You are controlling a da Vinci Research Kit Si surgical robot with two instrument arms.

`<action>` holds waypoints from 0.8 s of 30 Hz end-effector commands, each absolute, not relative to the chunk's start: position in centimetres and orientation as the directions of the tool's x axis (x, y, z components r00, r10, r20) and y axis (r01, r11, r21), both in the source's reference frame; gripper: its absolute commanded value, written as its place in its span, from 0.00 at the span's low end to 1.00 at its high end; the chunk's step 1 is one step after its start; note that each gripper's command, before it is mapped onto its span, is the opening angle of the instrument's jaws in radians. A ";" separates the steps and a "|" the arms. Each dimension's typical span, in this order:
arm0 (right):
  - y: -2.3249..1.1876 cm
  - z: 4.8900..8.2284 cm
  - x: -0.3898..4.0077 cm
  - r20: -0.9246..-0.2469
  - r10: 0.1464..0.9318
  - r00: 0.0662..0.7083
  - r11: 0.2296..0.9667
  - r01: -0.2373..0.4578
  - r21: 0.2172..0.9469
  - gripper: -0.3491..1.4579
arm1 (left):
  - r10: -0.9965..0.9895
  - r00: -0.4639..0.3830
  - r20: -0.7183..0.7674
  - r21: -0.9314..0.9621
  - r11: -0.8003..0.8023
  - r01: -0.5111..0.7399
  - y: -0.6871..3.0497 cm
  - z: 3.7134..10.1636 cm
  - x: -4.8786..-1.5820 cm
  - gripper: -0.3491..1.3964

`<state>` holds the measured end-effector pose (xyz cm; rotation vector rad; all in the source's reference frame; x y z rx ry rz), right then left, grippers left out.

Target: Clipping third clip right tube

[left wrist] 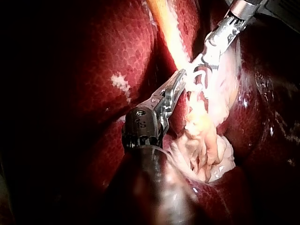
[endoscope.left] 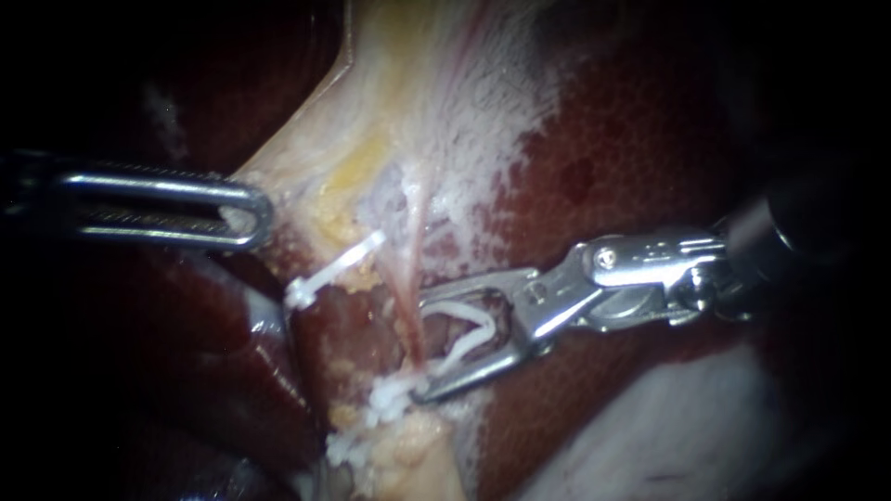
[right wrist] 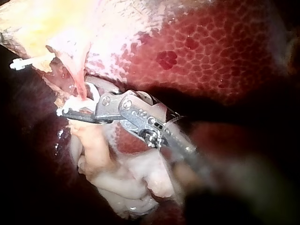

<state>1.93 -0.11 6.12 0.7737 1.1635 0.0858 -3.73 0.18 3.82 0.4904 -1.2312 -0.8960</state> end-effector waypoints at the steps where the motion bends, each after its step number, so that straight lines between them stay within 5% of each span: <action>1: -0.11 6.12 1.93 -0.792 0.441 0.423 0.744 0.322 0.586 0.49 | -0.803 0.068 0.593 0.750 0.580 0.317 0.18 3.82 -3.73 0.00; 24: -0.03 6.03 1.96 -0.790 0.447 0.421 0.744 0.315 0.589 0.47 | -0.803 0.068 0.593 0.750 0.581 0.318 0.17 3.83 -3.74 0.00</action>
